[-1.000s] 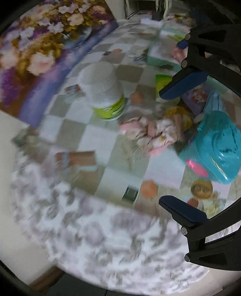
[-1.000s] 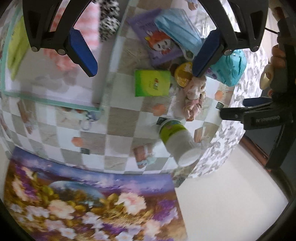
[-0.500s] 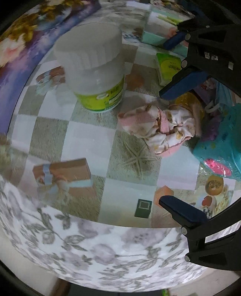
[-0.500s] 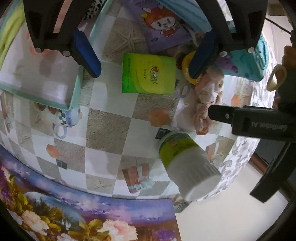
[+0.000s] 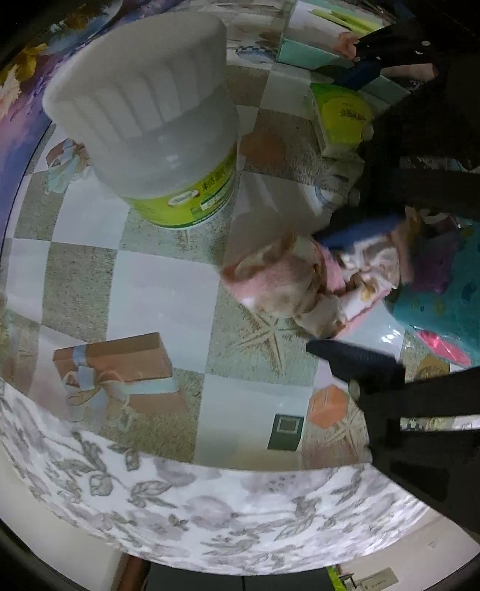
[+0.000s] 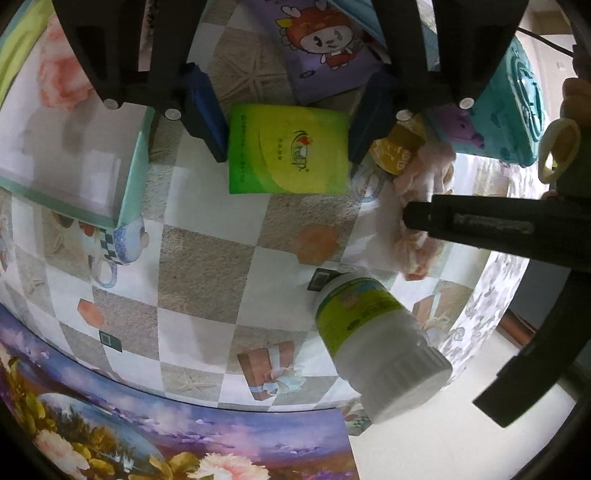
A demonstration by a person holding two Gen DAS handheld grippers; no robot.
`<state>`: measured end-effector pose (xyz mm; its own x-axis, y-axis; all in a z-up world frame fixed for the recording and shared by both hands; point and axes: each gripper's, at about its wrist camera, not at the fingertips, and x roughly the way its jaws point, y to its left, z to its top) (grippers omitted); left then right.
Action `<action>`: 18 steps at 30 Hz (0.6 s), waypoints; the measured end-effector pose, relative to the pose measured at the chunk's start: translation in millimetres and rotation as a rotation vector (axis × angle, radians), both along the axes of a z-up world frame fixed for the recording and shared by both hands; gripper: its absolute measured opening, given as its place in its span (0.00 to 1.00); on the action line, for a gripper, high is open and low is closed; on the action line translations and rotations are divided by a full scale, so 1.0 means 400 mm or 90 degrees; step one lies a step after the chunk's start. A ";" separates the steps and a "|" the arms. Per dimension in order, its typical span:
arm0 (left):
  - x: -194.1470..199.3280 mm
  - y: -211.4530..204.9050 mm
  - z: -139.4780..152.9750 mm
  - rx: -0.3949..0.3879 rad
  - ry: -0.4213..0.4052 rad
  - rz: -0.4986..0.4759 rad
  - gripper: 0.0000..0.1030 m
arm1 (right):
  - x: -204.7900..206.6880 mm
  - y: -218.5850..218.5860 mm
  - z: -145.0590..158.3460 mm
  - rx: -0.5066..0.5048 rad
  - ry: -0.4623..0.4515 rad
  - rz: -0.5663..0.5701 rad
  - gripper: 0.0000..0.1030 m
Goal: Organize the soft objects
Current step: 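Grasp the pink floral cloth with the left gripper while the right gripper grasps the green tissue pack, then carry the floral cloth and tissue pack over the white tray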
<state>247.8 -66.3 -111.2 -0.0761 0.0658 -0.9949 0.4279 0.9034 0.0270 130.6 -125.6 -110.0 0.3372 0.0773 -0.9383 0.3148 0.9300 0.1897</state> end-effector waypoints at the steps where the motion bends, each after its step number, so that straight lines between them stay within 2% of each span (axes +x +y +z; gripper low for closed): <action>1: -0.003 -0.002 -0.003 -0.003 -0.001 0.000 0.44 | 0.000 -0.001 -0.001 0.003 -0.001 -0.001 0.65; 11: -0.006 0.001 0.001 -0.016 -0.022 0.023 0.26 | -0.034 -0.020 0.014 0.017 -0.011 -0.007 0.65; 18: -0.008 0.022 0.007 -0.026 -0.025 0.041 0.20 | -0.042 -0.019 0.030 0.019 -0.018 -0.006 0.65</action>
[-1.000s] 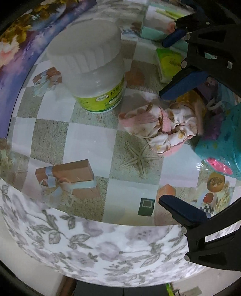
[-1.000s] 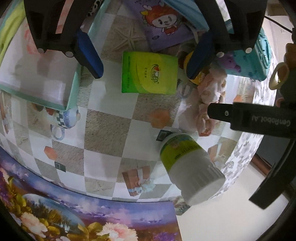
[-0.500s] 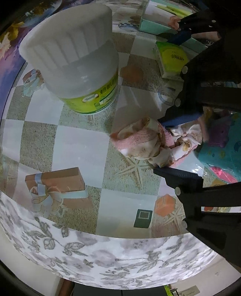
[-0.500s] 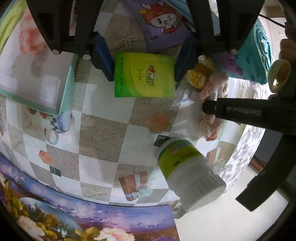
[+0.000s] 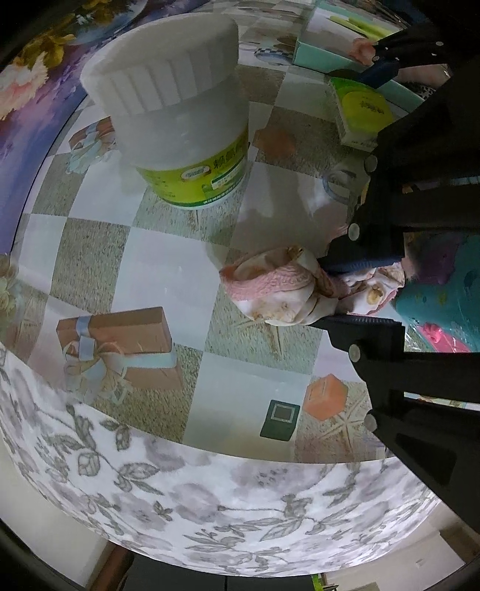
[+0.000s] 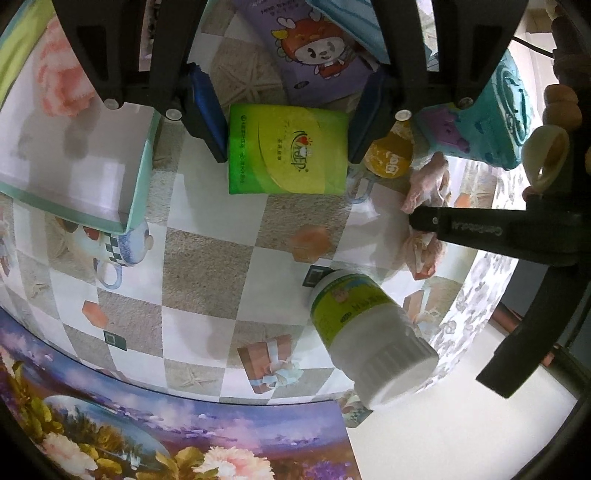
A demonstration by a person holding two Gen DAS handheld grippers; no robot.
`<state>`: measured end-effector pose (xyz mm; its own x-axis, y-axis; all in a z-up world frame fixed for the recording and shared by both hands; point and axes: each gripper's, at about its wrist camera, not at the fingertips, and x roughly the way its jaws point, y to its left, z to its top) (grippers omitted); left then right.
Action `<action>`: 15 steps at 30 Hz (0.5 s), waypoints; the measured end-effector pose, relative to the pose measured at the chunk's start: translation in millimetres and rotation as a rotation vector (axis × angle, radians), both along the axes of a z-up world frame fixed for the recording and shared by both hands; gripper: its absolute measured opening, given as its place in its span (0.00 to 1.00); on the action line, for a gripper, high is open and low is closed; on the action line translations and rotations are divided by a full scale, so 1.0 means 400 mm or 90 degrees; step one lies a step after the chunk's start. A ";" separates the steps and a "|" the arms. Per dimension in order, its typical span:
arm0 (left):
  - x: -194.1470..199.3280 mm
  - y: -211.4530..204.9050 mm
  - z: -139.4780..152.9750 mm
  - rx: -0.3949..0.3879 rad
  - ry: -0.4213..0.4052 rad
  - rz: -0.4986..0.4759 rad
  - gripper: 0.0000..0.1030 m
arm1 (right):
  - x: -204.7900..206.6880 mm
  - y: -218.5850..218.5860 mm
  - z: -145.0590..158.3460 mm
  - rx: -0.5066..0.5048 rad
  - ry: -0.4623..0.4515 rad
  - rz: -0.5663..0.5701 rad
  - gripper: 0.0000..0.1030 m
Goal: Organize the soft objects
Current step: 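Carry the floral cloth and tissue pack over the white tray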
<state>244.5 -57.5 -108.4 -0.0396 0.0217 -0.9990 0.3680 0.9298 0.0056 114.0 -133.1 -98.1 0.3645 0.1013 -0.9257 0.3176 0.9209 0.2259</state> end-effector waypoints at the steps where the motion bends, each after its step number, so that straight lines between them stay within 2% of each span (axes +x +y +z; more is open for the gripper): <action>1: 0.001 0.007 0.004 -0.001 -0.001 0.001 0.19 | -0.001 0.000 0.002 0.000 -0.001 0.000 0.65; 8: 0.026 0.066 0.017 -0.014 -0.020 0.029 0.16 | -0.011 -0.006 0.024 0.003 -0.010 -0.005 0.65; 12: 0.016 0.097 0.058 -0.029 -0.038 0.051 0.15 | -0.026 -0.009 0.056 0.000 -0.023 -0.008 0.65; 15: 0.000 0.116 0.119 -0.043 -0.062 0.060 0.15 | -0.042 -0.017 0.084 -0.002 -0.033 -0.011 0.65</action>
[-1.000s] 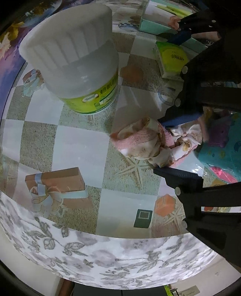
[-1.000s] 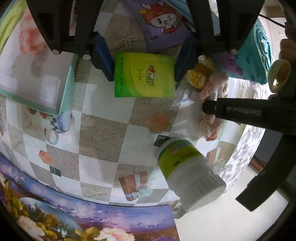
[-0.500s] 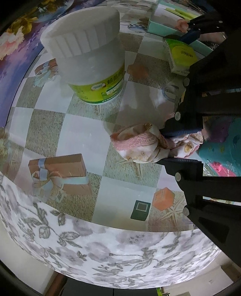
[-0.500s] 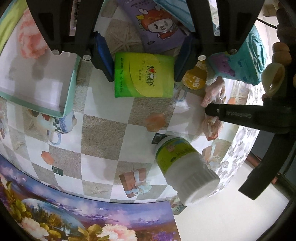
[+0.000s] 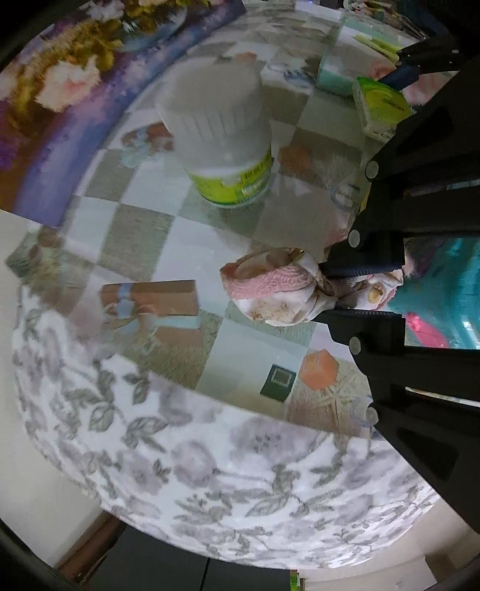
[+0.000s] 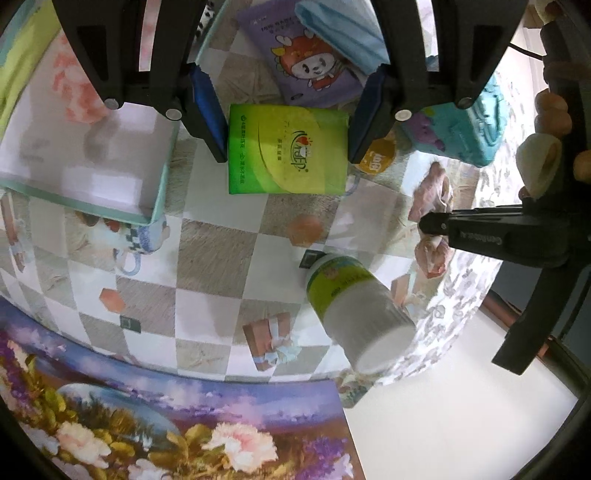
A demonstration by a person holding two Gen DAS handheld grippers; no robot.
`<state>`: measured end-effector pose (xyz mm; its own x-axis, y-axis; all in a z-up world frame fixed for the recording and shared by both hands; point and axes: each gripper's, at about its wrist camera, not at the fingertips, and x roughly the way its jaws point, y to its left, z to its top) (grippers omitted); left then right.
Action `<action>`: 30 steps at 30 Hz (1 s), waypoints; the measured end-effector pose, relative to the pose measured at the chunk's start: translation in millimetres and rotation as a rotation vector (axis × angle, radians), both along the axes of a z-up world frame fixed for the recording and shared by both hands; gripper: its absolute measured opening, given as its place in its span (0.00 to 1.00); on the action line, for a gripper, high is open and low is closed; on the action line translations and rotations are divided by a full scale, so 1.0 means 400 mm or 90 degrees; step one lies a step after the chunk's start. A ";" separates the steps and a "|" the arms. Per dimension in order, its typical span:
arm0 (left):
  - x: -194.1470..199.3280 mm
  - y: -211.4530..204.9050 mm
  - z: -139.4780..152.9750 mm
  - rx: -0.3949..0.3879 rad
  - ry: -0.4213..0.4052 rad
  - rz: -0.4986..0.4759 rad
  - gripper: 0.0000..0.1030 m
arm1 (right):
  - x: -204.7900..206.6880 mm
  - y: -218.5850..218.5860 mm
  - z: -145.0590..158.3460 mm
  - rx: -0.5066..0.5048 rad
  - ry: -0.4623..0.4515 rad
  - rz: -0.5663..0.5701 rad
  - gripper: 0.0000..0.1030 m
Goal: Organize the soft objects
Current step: 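Carry the floral cloth and tissue pack over the white tray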
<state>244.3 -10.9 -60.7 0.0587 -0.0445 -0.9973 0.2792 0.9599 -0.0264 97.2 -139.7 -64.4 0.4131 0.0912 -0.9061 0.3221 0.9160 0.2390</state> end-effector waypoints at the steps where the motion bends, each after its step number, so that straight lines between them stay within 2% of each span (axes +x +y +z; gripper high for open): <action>1: 0.011 -0.002 0.015 -0.005 -0.006 0.002 0.15 | -0.008 -0.002 0.015 -0.002 -0.005 -0.003 0.65; 9: -0.108 0.018 0.205 -0.090 -0.115 0.016 0.15 | -0.118 -0.010 0.135 -0.016 -0.062 -0.045 0.65; 15: -0.230 0.008 0.296 -0.158 -0.166 0.010 0.15 | -0.229 -0.037 0.193 -0.030 -0.093 -0.096 0.65; 23: -0.381 -0.075 0.324 -0.210 -0.196 -0.037 0.15 | -0.356 -0.087 0.238 -0.066 -0.118 -0.154 0.65; 30: -0.495 -0.163 0.319 -0.216 -0.200 -0.103 0.15 | -0.478 -0.171 0.270 -0.081 -0.143 -0.226 0.65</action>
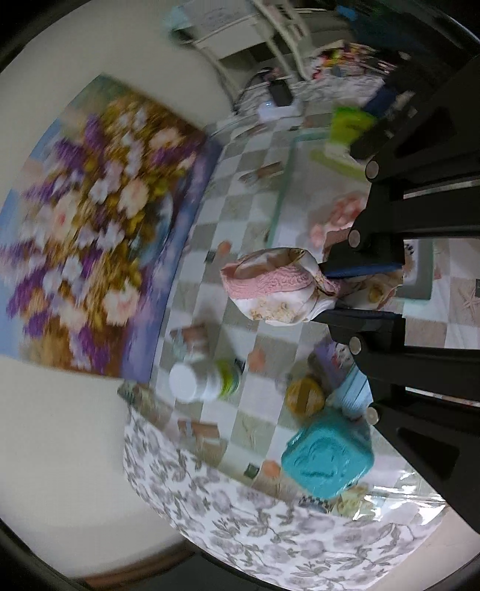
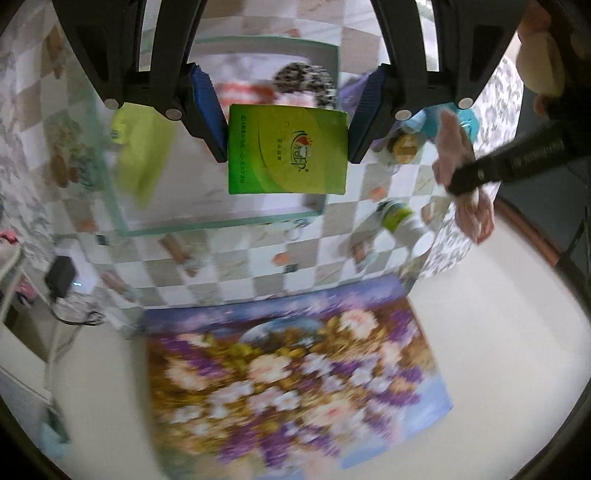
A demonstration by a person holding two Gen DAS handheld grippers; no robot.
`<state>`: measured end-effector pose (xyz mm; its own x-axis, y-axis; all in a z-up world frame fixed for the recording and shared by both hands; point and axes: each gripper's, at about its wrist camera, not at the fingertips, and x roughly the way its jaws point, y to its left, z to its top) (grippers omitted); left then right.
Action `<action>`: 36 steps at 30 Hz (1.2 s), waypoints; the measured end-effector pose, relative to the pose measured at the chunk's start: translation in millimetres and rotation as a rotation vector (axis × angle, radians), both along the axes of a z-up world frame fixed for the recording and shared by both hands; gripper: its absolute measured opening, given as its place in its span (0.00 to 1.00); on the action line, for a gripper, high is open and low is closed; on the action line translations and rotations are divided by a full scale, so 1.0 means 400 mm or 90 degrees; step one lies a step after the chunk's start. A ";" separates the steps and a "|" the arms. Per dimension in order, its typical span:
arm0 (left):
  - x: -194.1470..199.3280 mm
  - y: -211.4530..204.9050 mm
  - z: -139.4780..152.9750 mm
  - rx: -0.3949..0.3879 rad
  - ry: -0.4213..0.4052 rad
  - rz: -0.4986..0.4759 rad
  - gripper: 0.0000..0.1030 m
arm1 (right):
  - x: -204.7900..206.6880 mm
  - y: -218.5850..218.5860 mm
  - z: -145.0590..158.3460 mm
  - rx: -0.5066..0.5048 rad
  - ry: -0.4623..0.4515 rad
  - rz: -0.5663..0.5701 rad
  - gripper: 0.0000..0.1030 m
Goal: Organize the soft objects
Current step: 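Carry the floral cloth and tissue pack over the white tray, then lower both items into the tray and open both grippers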
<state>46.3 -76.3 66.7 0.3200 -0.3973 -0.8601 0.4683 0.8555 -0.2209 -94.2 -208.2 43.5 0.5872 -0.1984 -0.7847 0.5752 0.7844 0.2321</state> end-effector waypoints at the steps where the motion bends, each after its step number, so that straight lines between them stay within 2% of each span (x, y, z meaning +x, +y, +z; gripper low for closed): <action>1: -0.014 -0.011 -0.003 0.001 -0.002 -0.010 0.15 | -0.023 -0.020 0.004 -0.005 -0.001 -0.020 0.65; 9: -0.106 -0.103 -0.053 0.021 0.005 -0.088 0.15 | -0.139 -0.128 0.016 -0.027 0.005 -0.125 0.65; 16: -0.170 -0.172 -0.091 0.053 0.000 -0.143 0.16 | -0.193 -0.175 0.005 -0.022 0.018 -0.176 0.65; 24: -0.209 -0.223 -0.167 0.095 0.029 -0.188 0.17 | -0.165 -0.172 -0.044 -0.001 0.054 -0.160 0.65; 29: -0.219 -0.243 -0.216 0.134 0.041 -0.195 0.17 | -0.138 -0.166 -0.100 0.030 0.090 -0.144 0.65; 36: -0.213 -0.244 -0.250 0.159 0.054 -0.186 0.17 | -0.118 -0.167 -0.164 0.058 0.141 -0.136 0.65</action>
